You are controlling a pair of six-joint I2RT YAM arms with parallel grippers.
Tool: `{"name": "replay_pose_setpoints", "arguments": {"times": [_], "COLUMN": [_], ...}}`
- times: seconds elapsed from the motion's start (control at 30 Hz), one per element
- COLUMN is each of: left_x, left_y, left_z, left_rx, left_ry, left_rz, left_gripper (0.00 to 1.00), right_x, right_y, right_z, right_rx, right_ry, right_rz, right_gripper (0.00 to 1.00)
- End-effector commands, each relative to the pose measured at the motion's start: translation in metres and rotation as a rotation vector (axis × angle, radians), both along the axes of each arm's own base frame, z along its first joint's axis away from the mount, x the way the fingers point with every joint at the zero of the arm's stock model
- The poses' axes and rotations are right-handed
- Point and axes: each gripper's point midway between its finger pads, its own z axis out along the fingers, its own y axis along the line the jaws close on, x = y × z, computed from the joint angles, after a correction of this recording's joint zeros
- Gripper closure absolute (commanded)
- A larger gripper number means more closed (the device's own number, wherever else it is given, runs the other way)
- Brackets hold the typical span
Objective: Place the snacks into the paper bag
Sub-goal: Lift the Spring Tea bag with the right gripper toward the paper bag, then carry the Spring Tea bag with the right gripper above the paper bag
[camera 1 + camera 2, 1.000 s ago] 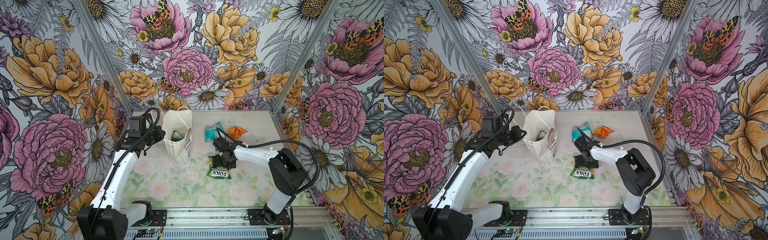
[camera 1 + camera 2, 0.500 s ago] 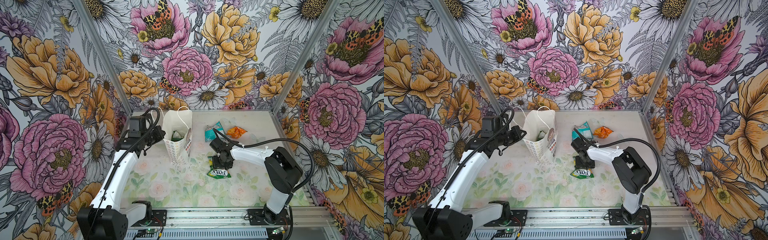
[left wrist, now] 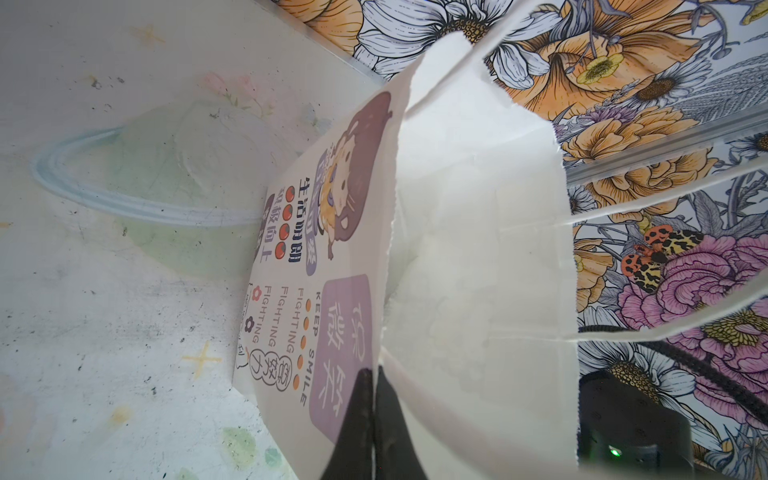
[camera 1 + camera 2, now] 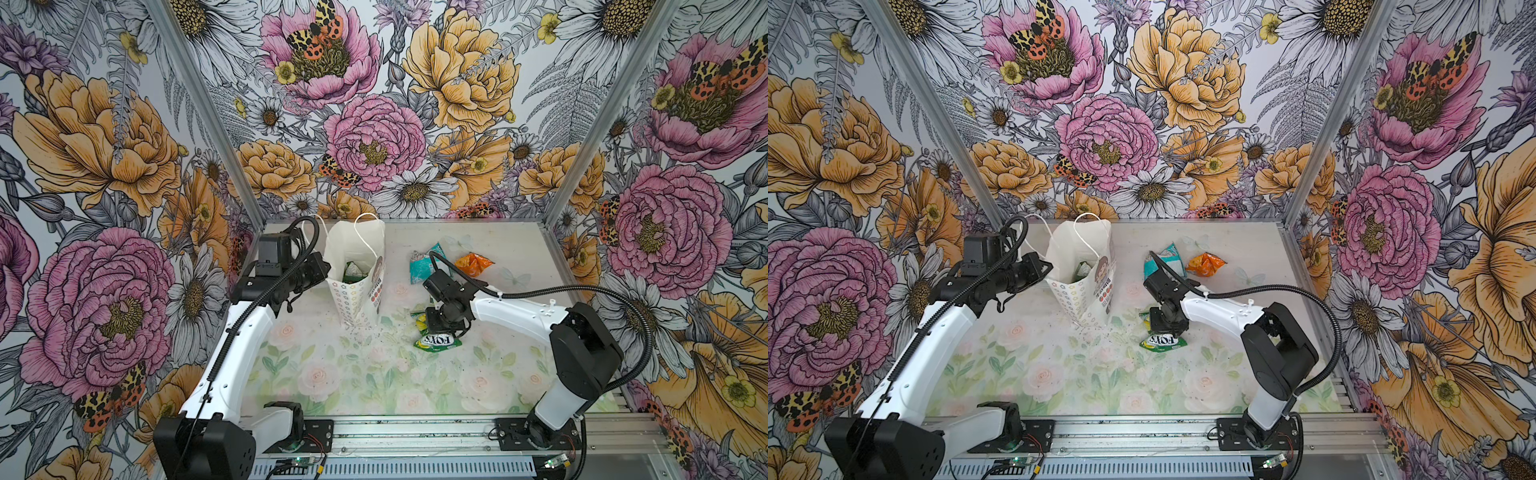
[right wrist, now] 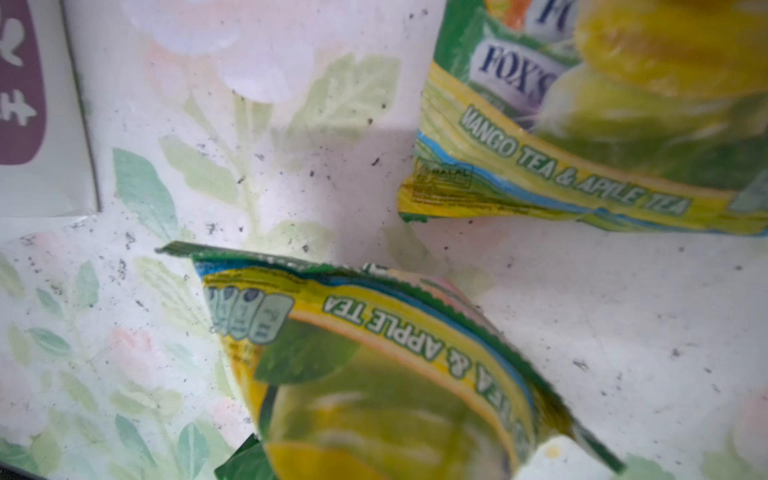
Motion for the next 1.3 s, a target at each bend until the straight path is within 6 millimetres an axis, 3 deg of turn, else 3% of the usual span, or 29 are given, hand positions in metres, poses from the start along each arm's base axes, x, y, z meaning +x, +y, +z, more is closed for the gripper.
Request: {"name": "replay_pose_setpoints", "arguments": {"times": [0.0, 0.13, 0.23, 0.6, 0.7, 0.77, 0.87, 1.07, 1.27], "left_x": [-0.004, -0.004, -0.004, -0.006, -0.007, -0.007, -0.008, -0.009, -0.009], "left_y": [0.005, 0.004, 0.004, 0.004, 0.003, 0.004, 0.003, 0.003, 0.002], "left_z": [-0.007, -0.006, -0.005, -0.003, -0.002, -0.002, -0.001, 0.000, -0.003], "left_rx": [0.002, -0.001, -0.003, -0.006, -0.011, -0.011, -0.013, -0.015, -0.016], "left_ry": [0.020, 0.019, 0.017, 0.010, 0.009, 0.011, 0.007, 0.004, 0.011], "left_rz": [0.014, 0.009, 0.010, 0.016, 0.016, 0.019, 0.018, 0.018, 0.018], "left_gripper": [1.00, 1.00, 1.00, 1.00, 1.00, 1.00, 1.00, 1.00, 1.00], "right_x": [0.011, 0.020, 0.034, 0.096, 0.110, 0.121, 0.139, 0.167, 0.178], "right_y": [0.017, 0.024, 0.027, 0.074, 0.090, 0.101, 0.120, 0.153, 0.176], "right_z": [0.047, 0.084, 0.129, 0.368, 0.417, 0.437, 0.445, 0.437, 0.438], "right_rx": [0.131, 0.202, 0.238, 0.470, 0.537, 0.580, 0.645, 0.689, 0.722], "right_ry": [-0.078, -0.138, -0.228, -0.766, -0.896, -0.956, -0.999, -1.066, -1.149], "right_rz": [0.042, 0.079, 0.114, 0.262, 0.251, 0.228, 0.196, 0.182, 0.202], "right_gripper": [1.00, 1.00, 1.00, 1.00, 1.00, 1.00, 1.00, 1.00, 1.00]}}
